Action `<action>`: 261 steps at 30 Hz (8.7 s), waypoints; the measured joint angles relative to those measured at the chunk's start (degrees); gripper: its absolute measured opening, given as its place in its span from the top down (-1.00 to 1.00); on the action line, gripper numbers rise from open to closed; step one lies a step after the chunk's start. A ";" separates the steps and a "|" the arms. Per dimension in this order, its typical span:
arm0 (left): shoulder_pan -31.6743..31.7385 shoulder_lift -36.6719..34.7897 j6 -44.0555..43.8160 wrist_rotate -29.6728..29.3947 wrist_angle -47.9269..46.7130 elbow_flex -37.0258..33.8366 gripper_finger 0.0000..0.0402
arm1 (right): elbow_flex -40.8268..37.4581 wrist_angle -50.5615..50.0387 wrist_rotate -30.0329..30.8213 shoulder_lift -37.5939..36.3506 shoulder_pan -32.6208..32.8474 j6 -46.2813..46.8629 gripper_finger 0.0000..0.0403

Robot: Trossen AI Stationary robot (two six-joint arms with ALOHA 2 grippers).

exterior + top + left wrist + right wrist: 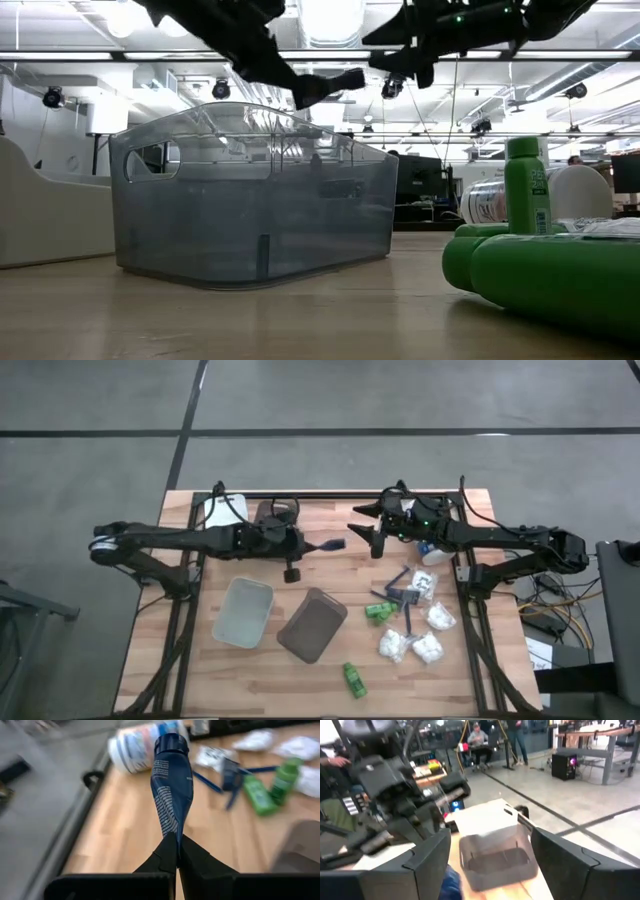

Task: Pick & Place Travel size toiletries
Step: Put the top blue shave cream into the bottom black transparent bin, then put the blue shave cream into the bottom black transparent bin

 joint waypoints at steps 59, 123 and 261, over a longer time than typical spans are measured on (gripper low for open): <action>-15.92 9.25 -8.45 2.83 -34.02 15.13 0.94 | -0.09 -18.38 0.79 0.03 0.07 -15.12 -0.15; -13.15 22.45 -66.12 48.40 -43.77 18.22 0.94 | -1.68 -18.49 0.68 0.07 0.07 -16.82 -0.27; -6.61 -29.70 -6.09 13.89 10.55 -28.69 0.63 | -15.17 -45.98 1.59 -4.59 18.50 7.21 -0.10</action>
